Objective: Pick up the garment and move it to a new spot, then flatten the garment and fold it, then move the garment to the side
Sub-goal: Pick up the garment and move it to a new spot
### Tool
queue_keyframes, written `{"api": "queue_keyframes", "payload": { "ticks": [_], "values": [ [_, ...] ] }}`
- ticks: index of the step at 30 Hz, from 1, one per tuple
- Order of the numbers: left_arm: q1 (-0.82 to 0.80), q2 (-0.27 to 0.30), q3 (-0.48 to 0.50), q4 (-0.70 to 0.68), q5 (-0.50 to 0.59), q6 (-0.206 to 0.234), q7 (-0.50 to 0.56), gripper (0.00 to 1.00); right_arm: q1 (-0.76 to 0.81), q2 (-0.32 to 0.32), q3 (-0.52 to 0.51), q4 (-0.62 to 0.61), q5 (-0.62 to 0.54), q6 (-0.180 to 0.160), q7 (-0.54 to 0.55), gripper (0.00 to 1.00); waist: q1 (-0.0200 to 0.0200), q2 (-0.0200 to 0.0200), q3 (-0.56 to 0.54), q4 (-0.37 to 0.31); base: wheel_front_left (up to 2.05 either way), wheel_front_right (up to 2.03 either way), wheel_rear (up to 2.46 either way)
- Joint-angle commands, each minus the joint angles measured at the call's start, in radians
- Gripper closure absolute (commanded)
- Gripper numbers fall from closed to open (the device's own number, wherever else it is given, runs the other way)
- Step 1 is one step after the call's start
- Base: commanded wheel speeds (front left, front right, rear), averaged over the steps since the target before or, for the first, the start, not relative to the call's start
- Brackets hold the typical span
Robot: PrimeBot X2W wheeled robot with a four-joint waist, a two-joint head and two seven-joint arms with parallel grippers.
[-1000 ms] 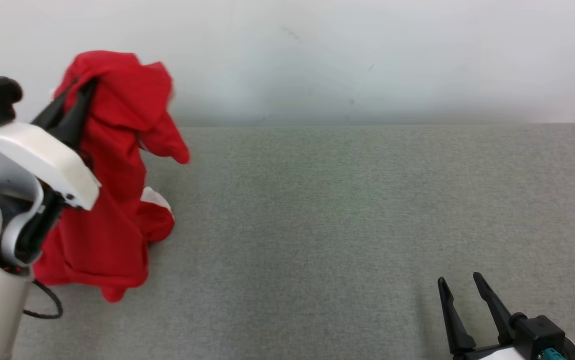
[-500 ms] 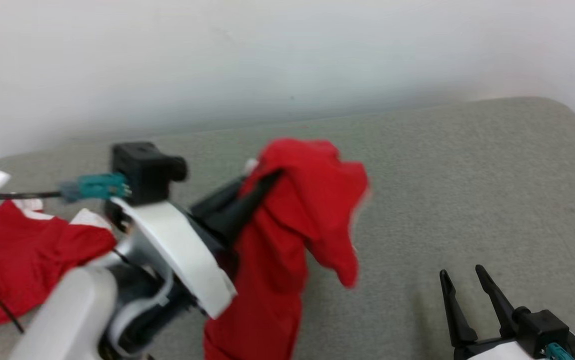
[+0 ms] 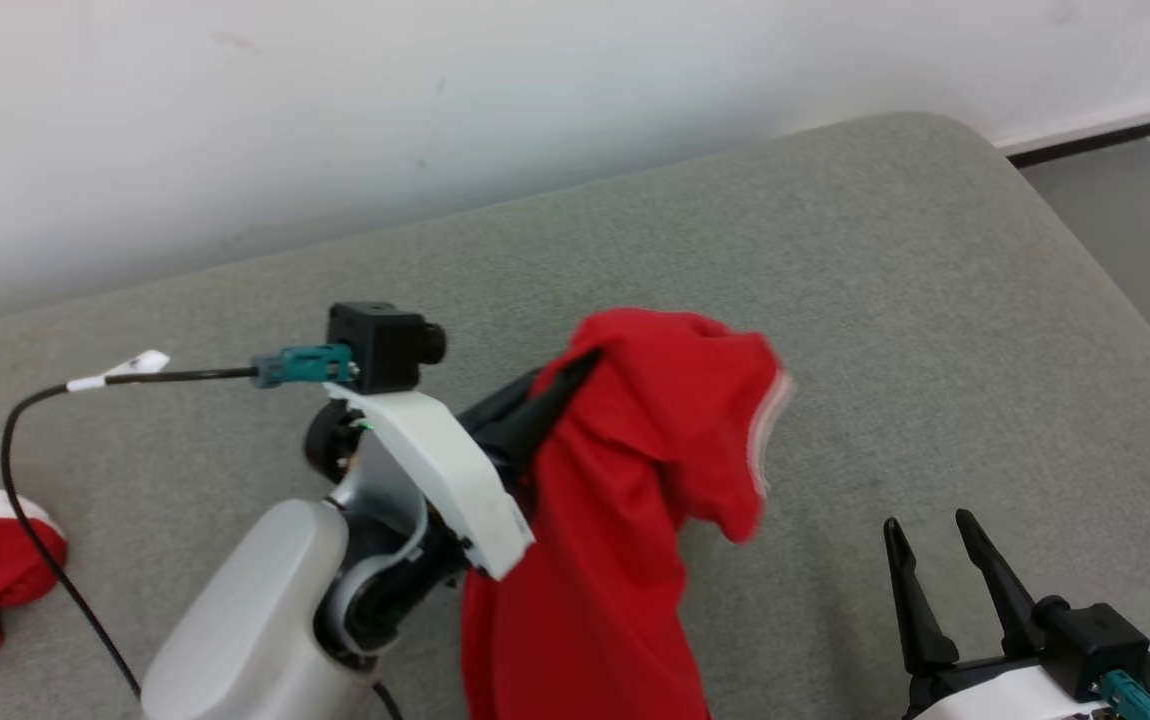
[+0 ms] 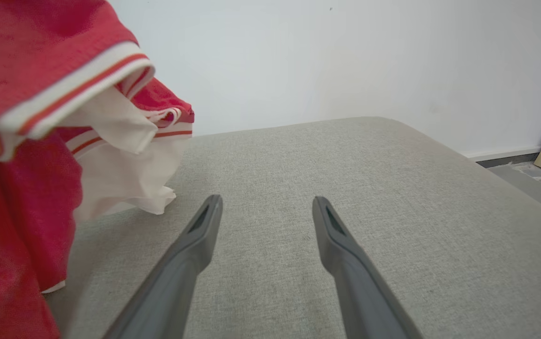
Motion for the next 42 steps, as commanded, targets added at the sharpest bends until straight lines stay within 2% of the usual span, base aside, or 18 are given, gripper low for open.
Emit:
{"api": "queue_keyframes", "payload": {
  "ticks": [1, 11, 12, 13, 14, 19, 22, 27, 34, 42],
  "values": [
    [-0.019, 0.009, 0.01, 0.061, 0.038, 0.006, -0.035, 1.0, -0.009, -0.003, -0.001, -0.002, 0.005, 0.0, 0.0, 0.0, 0.0, -0.0001, 0.015, -0.022, 0.0, 0.0, 0.0],
    [-0.137, 0.033, -0.031, 0.572, 0.26, 0.013, -0.312, 1.0, -0.02, -0.002, -0.005, -0.003, 0.0, 0.0, 0.0, 0.0, 0.0, -0.0001, 0.019, -0.021, 0.0, 0.0, 0.0],
    [-0.143, 0.027, -0.039, 0.61, 0.271, 0.01, -0.34, 0.74, -0.021, -0.002, -0.003, -0.002, -0.001, 0.0, 0.0, 0.0, 0.0, -0.0001, 0.018, -0.018, 0.0, 0.0, 0.0],
    [-0.15, 0.018, -0.04, 0.642, 0.274, 0.009, -0.369, 0.4, -0.02, -0.003, -0.003, -0.001, -0.003, 0.0, 0.0, 0.0, 0.0, -0.0001, 0.015, -0.014, 0.0, 0.0, 0.0],
    [-0.154, 0.01, -0.04, 0.673, 0.275, 0.01, -0.395, 0.0, -0.02, -0.003, -0.003, -0.001, -0.003, 0.0, 0.0, 0.0, 0.0, -0.0001, 0.012, -0.01, 0.0, 0.0, 0.0],
    [-0.157, -0.017, -0.029, 0.748, 0.305, 0.047, -0.547, 0.0, -0.005, -0.003, -0.009, -0.007, -0.015, 0.0, 0.0, 0.0, 0.0, -0.0001, -0.009, 0.016, 0.0, 0.0, 0.0],
    [-0.113, -0.026, 0.0, 0.726, 0.307, 0.076, -0.582, 0.0, 0.007, -0.002, -0.019, -0.017, -0.022, 0.0, 0.001, 0.0, 0.0, -0.0001, -0.031, 0.034, 0.0, 0.0, 0.0],
    [0.013, -0.026, 0.082, 0.55, 0.352, 0.132, -0.588, 0.0, 0.033, -0.012, -0.043, -0.04, -0.047, 0.0, 0.0, 0.0, 0.0, -0.0001, -0.067, 0.079, 0.0, 0.0, 0.0],
    [0.269, -0.045, 0.193, 0.302, 0.444, 0.181, -0.588, 0.0, 0.067, -0.039, -0.067, -0.078, -0.076, 0.0, 0.0, 0.0, 0.0, -0.0001, -0.112, 0.138, 0.0, 0.0, 0.0],
    [0.455, -0.093, 0.272, 0.181, 0.512, 0.17, -0.588, 0.0, 0.089, -0.051, -0.085, -0.091, -0.076, 0.0, 0.0, 0.0, 0.0, -0.0001, -0.134, 0.2, 0.0, 0.0, 0.0]
  ]
}}
